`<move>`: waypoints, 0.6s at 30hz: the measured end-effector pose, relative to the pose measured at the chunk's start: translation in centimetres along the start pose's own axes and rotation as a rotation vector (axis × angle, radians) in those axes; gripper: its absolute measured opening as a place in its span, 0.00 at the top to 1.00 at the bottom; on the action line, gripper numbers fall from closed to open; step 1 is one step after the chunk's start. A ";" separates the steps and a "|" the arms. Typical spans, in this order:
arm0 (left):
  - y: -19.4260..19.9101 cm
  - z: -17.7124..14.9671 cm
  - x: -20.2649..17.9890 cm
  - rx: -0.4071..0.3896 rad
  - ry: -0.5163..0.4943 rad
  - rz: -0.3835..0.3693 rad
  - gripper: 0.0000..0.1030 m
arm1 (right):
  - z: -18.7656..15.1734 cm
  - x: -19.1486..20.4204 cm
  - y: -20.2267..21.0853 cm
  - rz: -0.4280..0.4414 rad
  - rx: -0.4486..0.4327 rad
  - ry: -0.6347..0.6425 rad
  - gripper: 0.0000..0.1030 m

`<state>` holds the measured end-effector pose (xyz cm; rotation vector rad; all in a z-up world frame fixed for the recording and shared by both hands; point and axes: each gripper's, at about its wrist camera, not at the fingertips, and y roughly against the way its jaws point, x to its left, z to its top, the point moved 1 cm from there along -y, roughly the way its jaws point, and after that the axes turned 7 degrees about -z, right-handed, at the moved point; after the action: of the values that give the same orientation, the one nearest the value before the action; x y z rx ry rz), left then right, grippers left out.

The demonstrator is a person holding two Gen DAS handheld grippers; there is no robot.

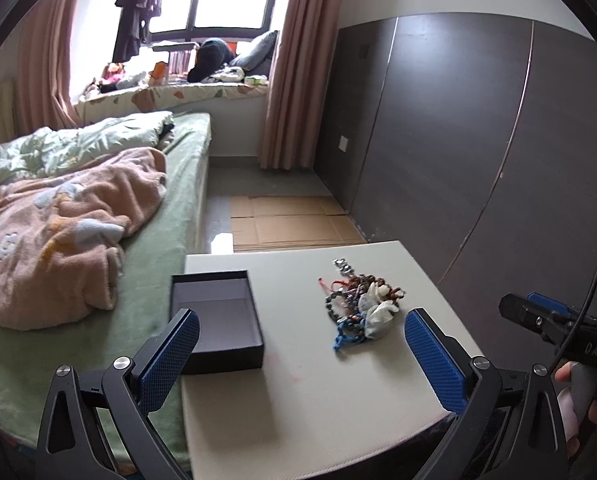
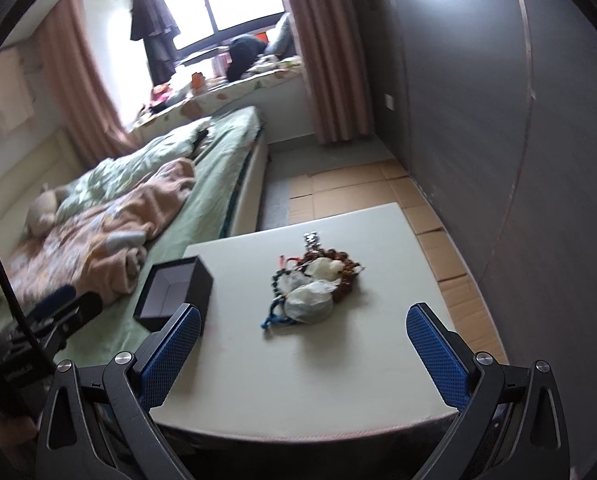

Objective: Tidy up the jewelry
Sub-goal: 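Reach the left tool into the jewelry pile and grasp the white cloth pouch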

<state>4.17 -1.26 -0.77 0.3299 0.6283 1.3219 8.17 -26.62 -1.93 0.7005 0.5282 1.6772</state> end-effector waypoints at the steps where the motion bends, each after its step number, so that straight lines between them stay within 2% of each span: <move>1: -0.4 0.1 -0.1 0.004 0.000 -0.007 0.01 | 0.2 -0.3 -0.2 -0.003 0.002 -0.019 0.00; 4: -2.1 0.3 -0.4 0.014 -0.001 -0.041 0.01 | 0.8 -1.8 -0.9 -0.007 0.010 -0.083 0.00; 8: -4.3 0.4 -0.9 0.050 -0.004 -0.099 0.10 | 1.3 -3.1 -2.0 -0.004 0.018 -0.141 0.00; 12: -6.4 0.3 -1.6 0.079 -0.004 -0.140 0.14 | 1.6 -4.0 -3.5 0.000 0.048 -0.185 0.00; 15: -8.7 0.6 -2.2 0.125 0.002 -0.168 0.19 | 1.8 -4.9 -4.4 0.005 0.057 -0.214 0.00; 16: -9.4 0.8 -2.5 0.145 -0.004 -0.173 0.24 | 1.9 -5.2 -4.7 -0.003 0.061 -0.218 0.01; 18: -10.7 1.2 -3.0 0.182 -0.019 -0.187 0.25 | 1.9 -5.7 -5.7 -0.035 0.084 -0.227 0.01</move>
<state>13.05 -6.47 -5.17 0.4213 0.7472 1.0844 14.28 -31.05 -5.40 0.9249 0.4491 1.5261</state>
